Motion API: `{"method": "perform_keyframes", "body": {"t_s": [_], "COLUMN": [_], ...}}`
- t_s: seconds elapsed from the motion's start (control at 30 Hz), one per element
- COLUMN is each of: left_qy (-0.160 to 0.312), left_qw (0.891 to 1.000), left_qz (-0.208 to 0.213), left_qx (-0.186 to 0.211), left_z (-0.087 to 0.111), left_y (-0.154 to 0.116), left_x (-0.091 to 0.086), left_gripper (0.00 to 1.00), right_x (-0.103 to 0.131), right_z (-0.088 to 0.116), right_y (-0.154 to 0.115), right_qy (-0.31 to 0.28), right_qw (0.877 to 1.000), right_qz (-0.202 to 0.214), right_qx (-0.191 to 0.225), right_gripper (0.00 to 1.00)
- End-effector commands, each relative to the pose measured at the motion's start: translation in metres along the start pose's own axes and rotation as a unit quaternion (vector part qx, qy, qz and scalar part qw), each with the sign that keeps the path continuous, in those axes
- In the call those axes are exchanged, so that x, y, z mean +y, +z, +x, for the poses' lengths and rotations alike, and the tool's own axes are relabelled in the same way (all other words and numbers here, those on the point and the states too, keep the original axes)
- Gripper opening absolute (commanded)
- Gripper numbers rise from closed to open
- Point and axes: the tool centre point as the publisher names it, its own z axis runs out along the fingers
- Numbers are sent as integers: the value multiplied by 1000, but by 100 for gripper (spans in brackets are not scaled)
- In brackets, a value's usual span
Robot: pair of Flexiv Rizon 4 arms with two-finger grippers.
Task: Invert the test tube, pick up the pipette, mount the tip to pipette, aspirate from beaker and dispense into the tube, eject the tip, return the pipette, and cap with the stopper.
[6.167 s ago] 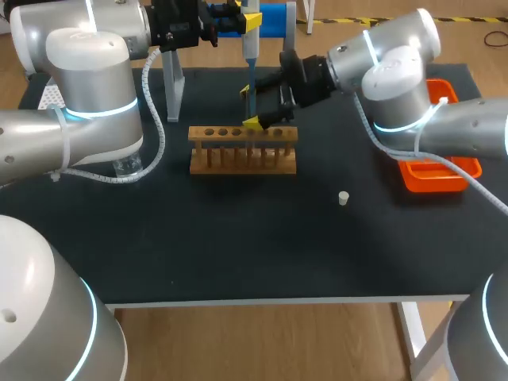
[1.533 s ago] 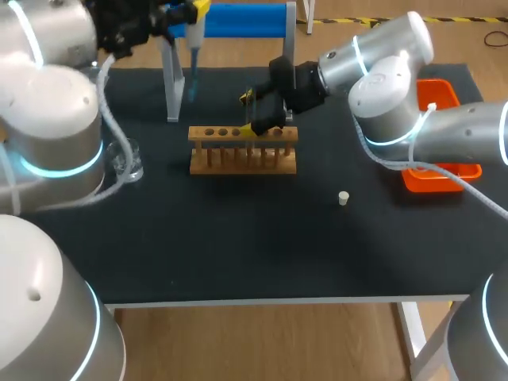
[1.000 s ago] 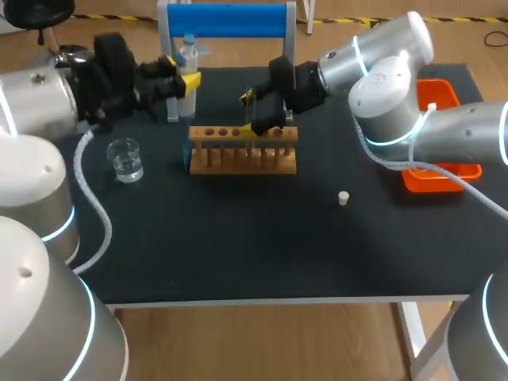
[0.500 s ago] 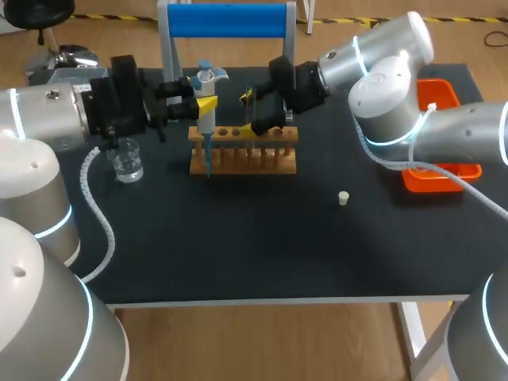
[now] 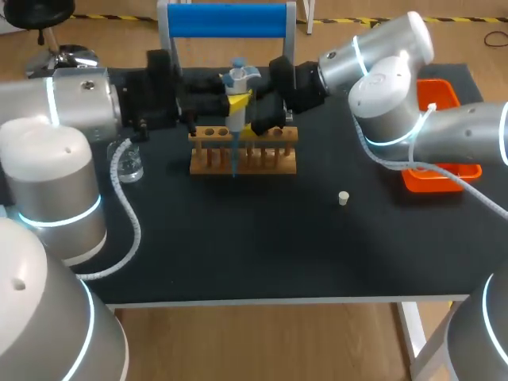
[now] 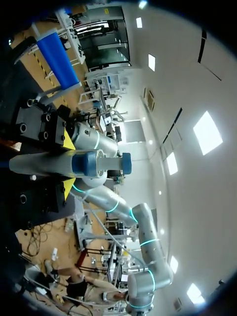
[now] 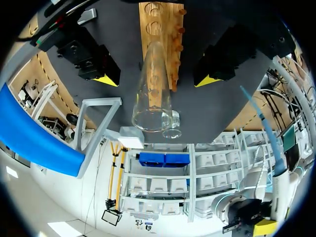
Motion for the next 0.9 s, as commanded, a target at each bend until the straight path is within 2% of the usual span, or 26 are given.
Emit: {"method": "perform_keyframes", "body": {"t_s": [0.03, 0.43, 0.83, 0.9], "left_qy": [-1, -11, -11, -11], "left_qw": [1000, 999, 999, 999], "left_qz": [-10, -17, -16, -16], "left_qx": [7, 26, 27, 27], "left_z": [-2, 4, 5, 5], "left_y": [13, 17, 17, 17], "left_x": [-1, 1, 1, 1], "left_gripper": [0, 0, 0, 0], "right_x": [1, 1, 1, 0], "right_z": [0, 0, 0, 2], "right_y": [-2, -2, -2, -9], "right_qy": [0, 0, 0, 0], "right_qw": [1000, 1000, 1000, 1000], "right_qz": [2, 2, 2, -2], "right_qx": [1, 1, 1, -2], "right_gripper": [100, 100, 100, 100]}}
